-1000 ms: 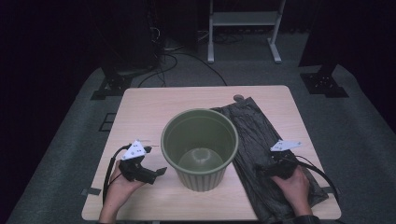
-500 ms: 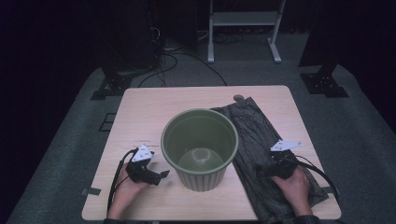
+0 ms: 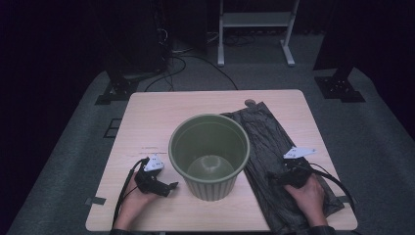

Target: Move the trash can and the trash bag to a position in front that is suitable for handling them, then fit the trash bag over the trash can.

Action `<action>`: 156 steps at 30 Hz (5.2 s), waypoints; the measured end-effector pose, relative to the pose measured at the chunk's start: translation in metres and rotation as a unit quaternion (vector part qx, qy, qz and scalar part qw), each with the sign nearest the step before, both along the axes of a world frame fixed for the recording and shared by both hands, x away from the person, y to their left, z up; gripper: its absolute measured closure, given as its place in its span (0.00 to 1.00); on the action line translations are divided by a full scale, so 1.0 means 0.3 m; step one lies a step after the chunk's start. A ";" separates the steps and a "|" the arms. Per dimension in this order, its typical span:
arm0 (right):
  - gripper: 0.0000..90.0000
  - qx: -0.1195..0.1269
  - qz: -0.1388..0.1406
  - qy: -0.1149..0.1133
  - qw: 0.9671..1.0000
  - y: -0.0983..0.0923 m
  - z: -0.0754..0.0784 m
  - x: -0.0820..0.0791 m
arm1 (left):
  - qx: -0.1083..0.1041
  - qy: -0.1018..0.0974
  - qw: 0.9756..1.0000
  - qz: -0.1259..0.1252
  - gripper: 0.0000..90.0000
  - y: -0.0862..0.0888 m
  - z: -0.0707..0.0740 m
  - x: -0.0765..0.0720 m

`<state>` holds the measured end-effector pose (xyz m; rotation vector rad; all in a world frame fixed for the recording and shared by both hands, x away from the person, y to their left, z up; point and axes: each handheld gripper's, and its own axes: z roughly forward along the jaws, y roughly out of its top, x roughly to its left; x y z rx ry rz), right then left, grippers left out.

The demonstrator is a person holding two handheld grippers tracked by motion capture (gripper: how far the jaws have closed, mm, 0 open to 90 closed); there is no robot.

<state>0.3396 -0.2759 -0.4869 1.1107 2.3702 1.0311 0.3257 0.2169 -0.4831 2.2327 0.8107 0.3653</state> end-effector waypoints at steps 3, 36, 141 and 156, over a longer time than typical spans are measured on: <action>0.09 0.000 0.000 0.000 1.000 0.000 0.000 0.000 | -0.001 0.004 1.000 0.002 0.00 0.001 0.000 0.001; 0.09 -0.014 -0.057 -0.004 0.998 -0.137 0.083 0.066 | -0.002 0.004 1.000 0.003 0.00 0.000 0.000 0.000; 0.09 -0.001 0.072 0.019 0.997 0.329 0.014 0.108 | -0.001 0.004 1.000 0.000 0.00 -0.001 -0.001 -0.002; 0.74 -0.011 0.065 0.018 0.998 0.308 0.043 0.094 | -0.001 0.004 1.000 0.000 0.00 -0.001 -0.001 -0.002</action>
